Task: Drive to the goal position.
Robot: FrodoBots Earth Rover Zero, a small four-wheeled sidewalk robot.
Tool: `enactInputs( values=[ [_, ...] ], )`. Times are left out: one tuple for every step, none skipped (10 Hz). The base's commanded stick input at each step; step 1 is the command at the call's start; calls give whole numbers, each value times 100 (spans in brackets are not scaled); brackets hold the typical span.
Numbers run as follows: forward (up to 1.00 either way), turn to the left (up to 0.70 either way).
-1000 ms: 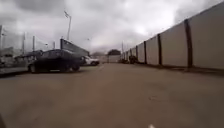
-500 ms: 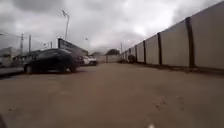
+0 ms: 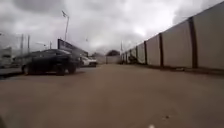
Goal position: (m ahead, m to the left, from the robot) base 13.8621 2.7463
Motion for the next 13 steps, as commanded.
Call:
enactInputs(
  values=[
    [50, 0],
    [50, 0],
    [50, 0],
    [50, 0],
    [50, 0],
    [50, 0],
    [50, 0],
    [50, 0],
    [50, 0],
    [50, 0],
    [50, 0],
    [50, 0],
    [50, 15]
  ],
)
